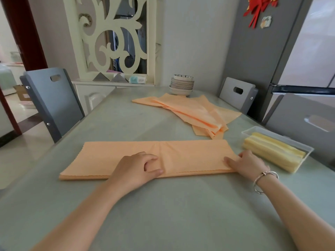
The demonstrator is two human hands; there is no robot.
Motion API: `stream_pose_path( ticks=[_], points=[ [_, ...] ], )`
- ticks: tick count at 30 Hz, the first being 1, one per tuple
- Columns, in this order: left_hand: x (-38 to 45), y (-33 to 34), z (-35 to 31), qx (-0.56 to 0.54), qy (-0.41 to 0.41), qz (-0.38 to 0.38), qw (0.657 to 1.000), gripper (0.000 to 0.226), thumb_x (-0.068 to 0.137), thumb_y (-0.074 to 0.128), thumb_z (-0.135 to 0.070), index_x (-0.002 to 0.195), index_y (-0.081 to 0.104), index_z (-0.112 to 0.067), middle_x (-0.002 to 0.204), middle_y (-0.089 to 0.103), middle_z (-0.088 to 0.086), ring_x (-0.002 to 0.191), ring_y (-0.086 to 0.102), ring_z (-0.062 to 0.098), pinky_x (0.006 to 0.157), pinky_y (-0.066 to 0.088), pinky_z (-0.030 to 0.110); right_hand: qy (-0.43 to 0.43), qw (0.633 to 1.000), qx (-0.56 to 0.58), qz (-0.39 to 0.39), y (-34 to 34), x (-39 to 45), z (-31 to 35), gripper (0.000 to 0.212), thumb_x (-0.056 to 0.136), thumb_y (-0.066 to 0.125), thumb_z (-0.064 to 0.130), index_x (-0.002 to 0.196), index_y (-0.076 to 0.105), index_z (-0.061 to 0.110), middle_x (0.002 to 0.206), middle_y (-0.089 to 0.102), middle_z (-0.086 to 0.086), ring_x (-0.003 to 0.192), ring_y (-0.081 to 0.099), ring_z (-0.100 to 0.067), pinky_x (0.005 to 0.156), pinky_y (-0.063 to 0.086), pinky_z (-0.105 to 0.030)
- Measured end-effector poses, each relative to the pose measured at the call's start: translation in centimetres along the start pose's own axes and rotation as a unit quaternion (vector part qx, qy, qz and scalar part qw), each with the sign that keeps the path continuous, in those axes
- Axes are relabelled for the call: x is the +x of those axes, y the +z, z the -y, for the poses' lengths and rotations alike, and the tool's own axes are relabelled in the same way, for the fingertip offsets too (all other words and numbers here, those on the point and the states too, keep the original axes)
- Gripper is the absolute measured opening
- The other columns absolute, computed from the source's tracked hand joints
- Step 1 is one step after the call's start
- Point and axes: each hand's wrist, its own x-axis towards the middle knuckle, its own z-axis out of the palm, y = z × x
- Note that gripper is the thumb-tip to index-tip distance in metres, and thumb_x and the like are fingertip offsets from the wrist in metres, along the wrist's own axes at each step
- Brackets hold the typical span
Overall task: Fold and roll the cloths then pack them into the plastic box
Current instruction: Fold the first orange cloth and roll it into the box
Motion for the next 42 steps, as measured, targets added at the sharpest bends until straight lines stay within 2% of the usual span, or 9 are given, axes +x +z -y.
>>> stream_pose_path(
  ticks=[7, 11, 16, 20, 23, 29, 35, 39, 42],
  points=[
    [0.0, -0.3, -0.6, 0.026, -0.011, 0.031, 0.999, 0.062, 0.075, 0.055, -0.070, 0.128, 0.051, -0.040, 0.083, 0.048, -0.011, 0.076, 0.052, 0.005, 0.072, 0.037, 0.022, -0.046, 0.975, 0.208, 0.056, -0.9, -1.0, 1.0, 0.042, 0.091, 0.057, 0.035, 0.111, 0.051, -0.001, 0.102, 0.053, -0.010, 0.097, 0.050, -0.025, 0.086, 0.036, -0.031],
    [0.5, -0.8, -1.7, 0.040, -0.019, 0.071, 0.996, 0.064, 0.076, 0.055, -0.070, 0.131, 0.047, -0.039, 0.086, 0.048, -0.017, 0.082, 0.049, 0.010, 0.080, 0.036, 0.027, -0.018, 0.780, 0.596, 0.192, -2.6, -0.8, 2.3, 0.009, 0.088, 0.060, 0.014, 0.087, 0.053, 0.010, 0.069, 0.050, -0.003, 0.055, 0.044, -0.012, 0.048, 0.035, -0.022],
    [2.2, 0.6, -4.6, 0.061, -0.003, 0.108, 0.992, 0.067, 0.079, 0.051, -0.069, 0.137, 0.041, -0.037, 0.134, 0.050, -0.011, 0.122, 0.048, 0.015, 0.102, 0.033, 0.034, -0.061, 0.693, 0.692, 0.195, -5.4, -0.4, 6.1, 0.010, 0.088, 0.059, 0.012, 0.080, 0.052, 0.015, 0.064, 0.053, -0.001, 0.051, 0.046, -0.011, 0.049, 0.039, -0.021],
    [3.1, 2.0, -7.1, 0.001, 0.007, 0.116, 0.993, 0.063, 0.079, 0.056, -0.064, 0.134, 0.045, -0.036, 0.130, 0.055, -0.012, 0.119, 0.051, 0.018, 0.103, 0.034, 0.031, -0.125, 0.722, 0.657, 0.177, -7.1, -1.0, 10.3, 0.008, 0.087, 0.060, 0.012, 0.084, 0.053, 0.015, 0.064, 0.056, 0.000, 0.052, 0.056, -0.010, 0.064, 0.040, -0.026],
    [4.2, 1.8, -6.7, -0.174, -0.019, 0.114, 0.978, 0.039, 0.087, 0.061, -0.040, 0.123, 0.057, -0.029, 0.095, 0.064, -0.008, 0.084, 0.061, 0.009, 0.077, 0.044, 0.016, -0.174, 0.741, 0.618, 0.195, -7.4, -1.8, 13.5, 0.011, 0.087, 0.058, 0.008, 0.081, 0.052, 0.015, 0.057, 0.056, 0.002, 0.048, 0.054, -0.009, 0.055, 0.039, -0.024],
    [5.0, -3.4, 0.4, -0.369, -0.164, -0.101, 0.909, 0.026, 0.098, 0.045, -0.018, 0.089, 0.068, -0.011, 0.077, 0.069, 0.005, 0.063, 0.057, 0.016, 0.064, 0.045, 0.022, -0.245, 0.828, 0.453, 0.224, -4.0, -3.2, 18.9, 0.029, 0.084, 0.063, 0.006, 0.111, 0.051, 0.008, 0.074, 0.056, -0.003, 0.067, 0.056, -0.016, 0.061, 0.046, -0.029],
    [4.0, -5.3, 6.7, -0.367, -0.285, -0.046, 0.884, 0.063, 0.103, 0.022, -0.038, 0.084, 0.068, 0.001, 0.078, 0.069, 0.012, 0.054, 0.054, 0.017, 0.041, 0.037, 0.020, -0.359, 0.872, 0.181, 0.280, 2.9, -5.9, 21.6, 0.018, 0.087, 0.062, 0.019, 0.099, 0.052, 0.011, 0.082, 0.060, -0.002, 0.076, 0.056, -0.016, 0.078, 0.046, -0.032],
    [4.2, -4.9, 7.3, -0.244, -0.269, -0.054, 0.930, 0.053, 0.095, 0.043, -0.048, 0.074, 0.067, -0.005, 0.073, 0.069, 0.011, 0.064, 0.062, 0.023, 0.063, 0.043, 0.029, -0.369, 0.835, 0.213, 0.348, 4.8, -6.5, 21.2, 0.018, 0.091, 0.058, 0.026, 0.097, 0.054, 0.009, 0.076, 0.069, -0.001, 0.071, 0.063, -0.008, 0.079, 0.045, -0.023],
    [4.1, -4.2, 7.5, -0.164, -0.246, -0.038, 0.954, 0.029, 0.086, 0.062, -0.035, 0.067, 0.059, -0.013, 0.067, 0.061, 0.003, 0.067, 0.056, 0.022, 0.055, 0.036, 0.026, -0.333, 0.855, 0.291, 0.271, 4.5, -4.1, 20.2, 0.010, 0.093, 0.054, 0.017, 0.083, 0.056, 0.014, 0.073, 0.068, 0.002, 0.071, 0.063, -0.009, 0.078, 0.046, -0.028]
  ],
)
